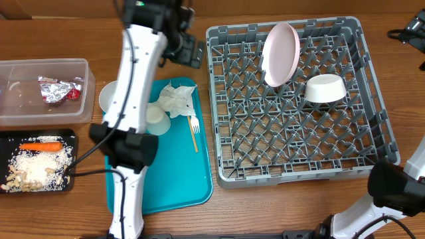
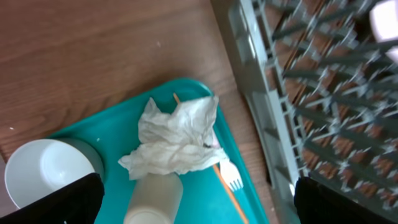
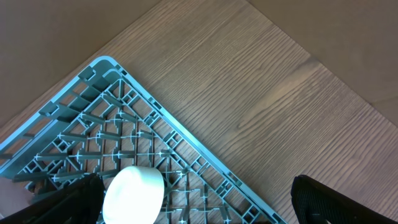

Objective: Sort waste into correct bins and load items into the dishwasher rack
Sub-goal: 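Move the left gripper to the white tissue and grasp it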

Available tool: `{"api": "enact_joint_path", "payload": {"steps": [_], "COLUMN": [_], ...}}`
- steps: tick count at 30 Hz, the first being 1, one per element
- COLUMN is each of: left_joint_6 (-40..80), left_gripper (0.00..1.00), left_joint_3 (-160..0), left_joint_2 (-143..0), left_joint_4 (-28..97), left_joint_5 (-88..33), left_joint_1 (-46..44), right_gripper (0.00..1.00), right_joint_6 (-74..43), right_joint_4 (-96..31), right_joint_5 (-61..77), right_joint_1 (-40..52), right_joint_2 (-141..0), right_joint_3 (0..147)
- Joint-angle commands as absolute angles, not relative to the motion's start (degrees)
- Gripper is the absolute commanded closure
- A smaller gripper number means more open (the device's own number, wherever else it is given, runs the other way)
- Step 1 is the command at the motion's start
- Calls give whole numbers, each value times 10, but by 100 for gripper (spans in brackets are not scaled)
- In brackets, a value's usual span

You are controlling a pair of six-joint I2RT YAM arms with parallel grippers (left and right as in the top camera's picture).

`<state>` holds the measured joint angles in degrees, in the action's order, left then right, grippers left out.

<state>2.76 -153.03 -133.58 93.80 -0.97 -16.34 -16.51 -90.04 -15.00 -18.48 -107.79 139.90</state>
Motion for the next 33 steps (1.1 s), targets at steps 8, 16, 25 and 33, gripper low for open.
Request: {"api": "enact_joint_path", "payload": {"steps": [8,16,25,33], "left_joint_6": [6,-7,-33,-11], "left_gripper": [0,0,0,0], "left_joint_3": [-1510,-1456,-1374,-1343], "left_joint_2": [-1448,-1470,-1470,-1470], "left_joint_4": [968,960,907,854], "left_joint_5": [30,30,0,28], "left_joint_1": [-157,-157,-162,-161], "right_gripper": [0,0,0,0], "right_joint_6": [-170,-170,-170,-170], "right_joint_4": [-899,-899,-899,-899], "right_joint_5": [-154,-154,-154,-154], "right_joint_1": [-185,-185,-185,-185], "right_joint_2": [-1067,-1067,-1067,-1067], "right_joint_3": [1402,1402,1402,1402]}}
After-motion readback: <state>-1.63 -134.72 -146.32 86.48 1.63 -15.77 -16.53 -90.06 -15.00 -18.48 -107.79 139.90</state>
